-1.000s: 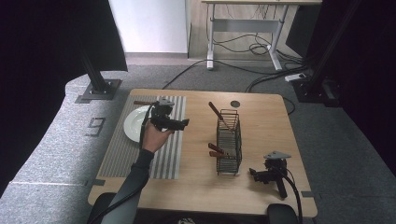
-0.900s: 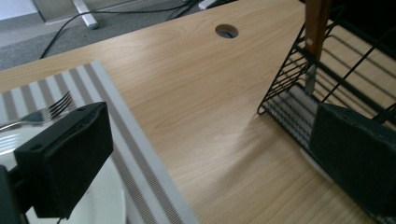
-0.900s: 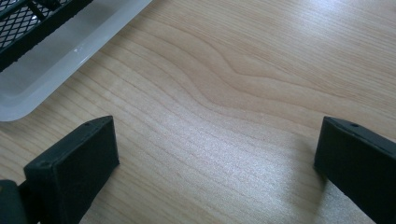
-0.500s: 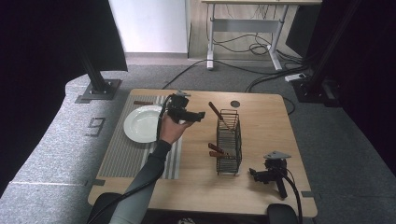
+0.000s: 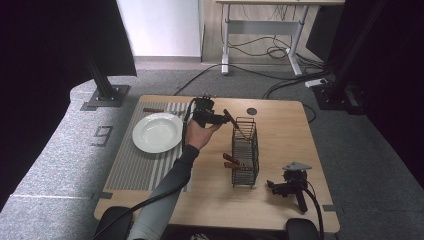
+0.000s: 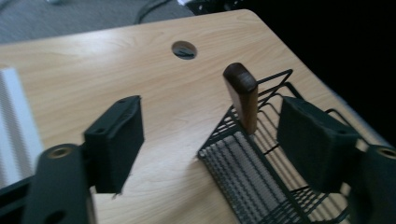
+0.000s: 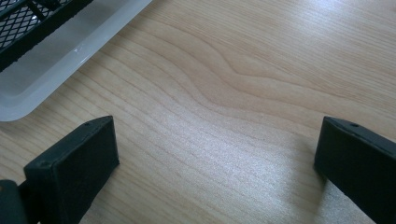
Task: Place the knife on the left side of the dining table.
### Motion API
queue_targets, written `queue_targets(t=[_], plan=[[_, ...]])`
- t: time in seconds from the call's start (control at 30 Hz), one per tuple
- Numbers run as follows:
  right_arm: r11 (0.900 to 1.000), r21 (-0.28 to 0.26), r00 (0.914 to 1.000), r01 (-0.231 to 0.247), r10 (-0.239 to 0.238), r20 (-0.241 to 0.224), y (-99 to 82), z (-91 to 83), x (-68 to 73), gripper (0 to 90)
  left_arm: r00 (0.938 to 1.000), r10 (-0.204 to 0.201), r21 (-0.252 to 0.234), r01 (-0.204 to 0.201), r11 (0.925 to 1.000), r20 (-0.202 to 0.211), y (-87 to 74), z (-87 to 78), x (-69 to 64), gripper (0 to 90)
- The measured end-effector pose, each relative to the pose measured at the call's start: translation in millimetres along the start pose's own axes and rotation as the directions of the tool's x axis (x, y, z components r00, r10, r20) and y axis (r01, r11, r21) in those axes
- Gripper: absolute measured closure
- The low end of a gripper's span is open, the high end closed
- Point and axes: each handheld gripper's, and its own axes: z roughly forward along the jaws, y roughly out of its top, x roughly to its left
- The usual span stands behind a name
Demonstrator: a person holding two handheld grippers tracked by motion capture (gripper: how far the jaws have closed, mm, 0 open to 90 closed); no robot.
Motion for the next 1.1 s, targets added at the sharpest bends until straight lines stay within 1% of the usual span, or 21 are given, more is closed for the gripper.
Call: queue_targets(t=[0.07,0.13,0.17,0.2,0.23,0.27,0.3,0.33,0.4,0.43,0.47,0.53,0.57,0.63,0.67,0.7,0.77,0.93,0.97,1.0,1.1], plan=[[1.0000,0.000,1.0000,0.000,0.000,0.000,0.0,0.0,0.0,0.0,0.9997,-0.022,0.000,0.022,0.9998,0.013,1.1,3.6,0.9,32.8],[1.0000,0.000,1.0000,0.000,0.000,0.000,0.0,0.0,0.0,0.0,0.9978,-0.058,-0.006,0.058,0.9983,0.033,1.7,6.5,3.0,38.0],[1.0000,0.000,1.0000,0.000,0.000,0.000,0.0,0.0,0.0,0.0,0.9968,-0.069,-0.007,0.069,0.9976,0.041,1.9,8.0,4.0,40.9],[1.0000,0.000,1.0000,0.000,0.000,0.000,0.0,0.0,0.0,0.0,0.9968,-0.069,-0.007,0.069,0.9976,0.041,1.9,8.0,4.0,42.8],[1.0000,0.000,1.0000,0.000,0.000,0.000,0.0,0.0,0.0,0.0,0.9924,-0.099,-0.002,0.099,0.9951,0.073,1.9,11.1,6.0,44.4],[1.0000,0.000,1.0000,0.000,0.000,0.000,0.0,0.0,0.0,0.0,0.9924,-0.099,-0.002,0.099,0.9951,0.073,1.9,11.1,6.0,46.3],[1.0000,0.000,1.0000,0.000,0.000,0.000,0.0,0.0,0.0,0.0,0.9826,-0.140,-0.006,0.142,0.9899,0.122,1.1,14.0,7.7,47.6],[1.0000,0.000,1.0000,0.000,0.000,0.000,0.0,0.0,0.0,0.0,0.9776,-0.157,-0.003,0.159,0.9872,0.140,0.9,15.7,7.7,49.5],[1.0000,0.000,1.0000,0.000,0.000,0.000,0.0,0.0,0.0,0.0,0.9688,-0.182,0.001,0.185,0.9828,0.168,0.8,18.7,7.2,53.0],[1.0000,0.000,1.0000,0.000,0.000,0.000,0.0,0.0,0.0,0.0,0.9688,-0.182,0.001,0.185,0.9828,0.168,0.8,18.7,7.2,56.1],[1.0000,-0.001,1.0000,0.001,-0.001,0.000,0.0,0.0,0.0,0.0,0.9582,-0.216,0.003,0.219,0.9757,0.187,0.9,21.1,7.5,59.0],[1.0000,-0.001,1.0000,0.002,-0.002,0.000,0.0,0.0,-0.1,0.0,0.9588,-0.217,0.005,0.219,0.9756,0.184,1.1,21.9,7.4,66.1],[1.0000,-0.001,1.0000,0.001,-0.001,0.001,-0.1,0.1,0.0,0.0,0.9614,-0.212,0.009,0.214,0.9768,0.175,1.6,22.6,6.3,70.3],[1.0000,-0.001,1.0000,0.001,-0.001,0.001,0.0,0.1,-0.1,0.0,0.9613,-0.212,0.008,0.214,0.9769,0.176,1.6,21.9,4.9,75.6],[1.0000,-0.001,1.0000,0.001,-0.001,0.001,0.0,0.1,-0.1,0.0,0.9613,-0.212,0.008,0.214,0.9769,0.176,1.6,21.9,4.9,76.1],[1.0000,-0.001,1.0000,0.002,-0.002,0.001,0.0,0.1,-0.1,0.0,0.9647,-0.200,-0.004,0.204,0.9790,0.171,1.4,20.7,2.9,77.0],[1.0000,-0.001,1.0000,0.002,-0.002,0.001,0.0,0.1,-0.1,0.0,0.9664,-0.191,-0.022,0.198,0.9800,0.172,1.2,18.0,1.9,78.4],[1.0000,-0.002,1.0000,0.004,-0.004,0.001,0.0,0.1,-0.3,0.0,0.9662,-0.174,-0.053,0.187,0.9810,0.190,2.3,9.4,2.9,80.2],[1.0000,-0.002,1.0000,0.004,-0.004,0.001,0.0,0.1,-0.3,0.0,0.9673,-0.163,-0.065,0.178,0.9818,0.195,3.2,3.3,4.2,80.2],[1.0000,-0.002,1.0000,0.004,-0.004,0.001,0.0,0.1,-0.3,0.0,0.9673,-0.163,-0.065,0.178,0.9818,0.195,3.2,3.3,4.2,80.3],[1.0000,-0.002,1.0000,0.003,-0.003,0.001,0.0,0.1,-0.2,0.0,0.9692,-0.145,-0.096,0.166,0.9814,0.199,5.5,-10.6,6.8,80.4]])
